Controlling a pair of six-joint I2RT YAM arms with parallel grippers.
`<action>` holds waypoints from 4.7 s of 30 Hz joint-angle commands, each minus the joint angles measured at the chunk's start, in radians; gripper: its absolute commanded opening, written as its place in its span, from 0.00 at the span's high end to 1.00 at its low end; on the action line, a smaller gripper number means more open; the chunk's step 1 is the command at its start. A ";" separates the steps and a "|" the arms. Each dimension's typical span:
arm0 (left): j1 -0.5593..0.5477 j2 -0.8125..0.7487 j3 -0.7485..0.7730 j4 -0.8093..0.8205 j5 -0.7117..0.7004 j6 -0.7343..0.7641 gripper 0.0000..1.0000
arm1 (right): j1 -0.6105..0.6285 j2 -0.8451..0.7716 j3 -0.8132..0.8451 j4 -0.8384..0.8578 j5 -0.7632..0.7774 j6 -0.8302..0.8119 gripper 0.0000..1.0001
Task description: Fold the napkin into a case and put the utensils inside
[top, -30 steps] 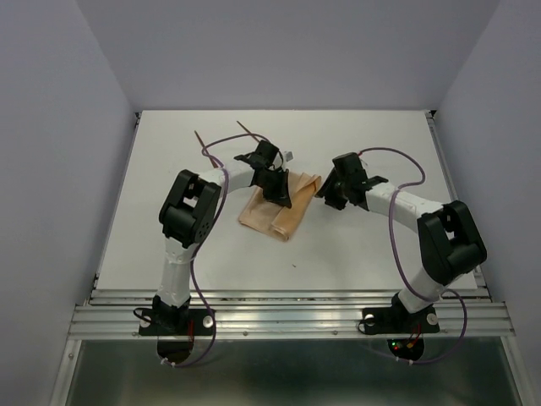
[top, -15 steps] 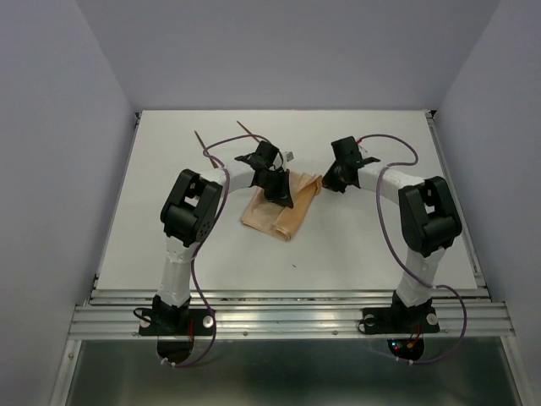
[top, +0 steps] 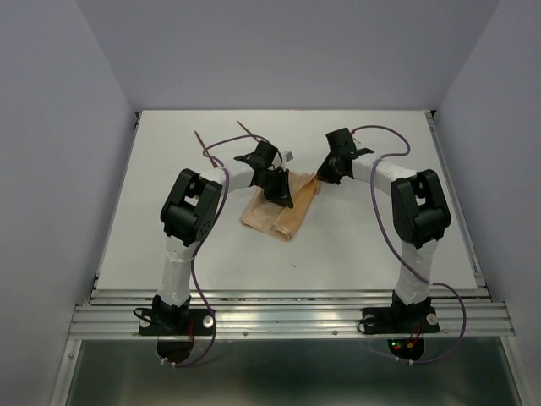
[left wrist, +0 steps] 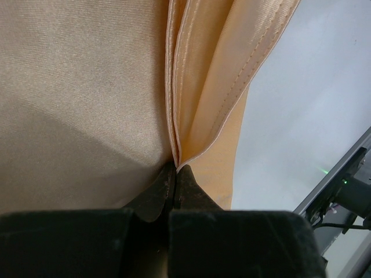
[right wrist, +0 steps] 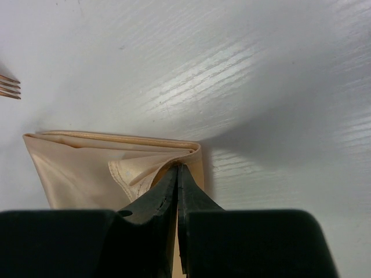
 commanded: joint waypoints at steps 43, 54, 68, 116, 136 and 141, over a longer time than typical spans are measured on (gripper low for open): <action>0.004 -0.176 -0.116 -0.044 -0.105 -0.013 0.47 | 0.081 0.231 0.165 -0.071 -0.012 -0.008 0.94; 0.049 -0.296 -0.232 -0.026 -0.159 -0.050 0.52 | 0.081 0.214 0.162 -0.073 -0.015 -0.042 0.94; 0.024 -0.243 -0.412 0.073 -0.190 -0.101 1.00 | 0.110 0.187 0.147 -0.081 -0.020 -0.070 0.94; -0.010 -0.030 0.088 0.071 -0.131 -0.208 0.43 | 0.156 0.061 0.013 -0.068 -0.038 -0.154 0.94; -0.013 0.043 0.114 0.054 -0.188 -0.187 0.67 | 0.156 0.056 0.016 -0.073 -0.041 -0.154 0.94; -0.013 0.053 0.116 0.052 -0.188 -0.187 0.77 | 0.156 0.056 0.016 -0.073 -0.040 -0.157 0.94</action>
